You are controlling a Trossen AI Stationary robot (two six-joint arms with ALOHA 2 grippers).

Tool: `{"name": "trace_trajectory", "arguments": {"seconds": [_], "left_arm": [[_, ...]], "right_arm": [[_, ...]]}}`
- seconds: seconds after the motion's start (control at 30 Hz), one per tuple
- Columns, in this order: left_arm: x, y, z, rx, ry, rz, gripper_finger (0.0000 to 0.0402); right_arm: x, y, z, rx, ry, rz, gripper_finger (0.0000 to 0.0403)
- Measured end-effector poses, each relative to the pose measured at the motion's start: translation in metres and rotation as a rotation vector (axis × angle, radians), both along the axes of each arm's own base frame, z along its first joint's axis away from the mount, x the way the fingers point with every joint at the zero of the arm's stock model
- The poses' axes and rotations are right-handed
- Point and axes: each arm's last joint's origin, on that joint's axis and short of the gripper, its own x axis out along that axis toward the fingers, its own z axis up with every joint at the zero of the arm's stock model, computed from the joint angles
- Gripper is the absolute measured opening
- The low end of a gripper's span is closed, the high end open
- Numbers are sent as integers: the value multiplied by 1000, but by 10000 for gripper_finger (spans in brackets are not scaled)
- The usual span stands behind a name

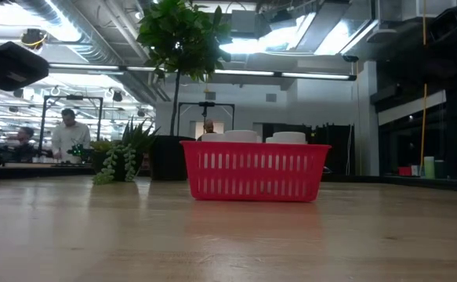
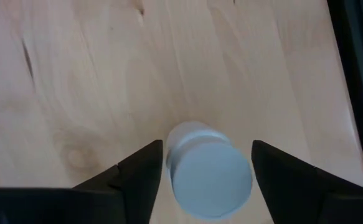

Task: Pick and place pill bottles into a basket
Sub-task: Put the white pill bottle into the red bin

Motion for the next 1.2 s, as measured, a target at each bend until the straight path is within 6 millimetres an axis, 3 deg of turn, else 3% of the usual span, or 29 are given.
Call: {"name": "trace_trajectory", "arguments": {"seconds": [0.33,0.67,0.87,1.2], "left_arm": [[2,-2,2,-38,-17,48,158],[11,-2,8,-83,-48,52,158],[33,5,29,-140,-100,37,158],[81,38,92,-136,-312,2,158]], "right_arm": [[0,0,0,0,0,0,163],[0,0,0,0,0,0,163],[0,0,0,0,0,0,163],[0,0,0,0,0,0,163]]}}
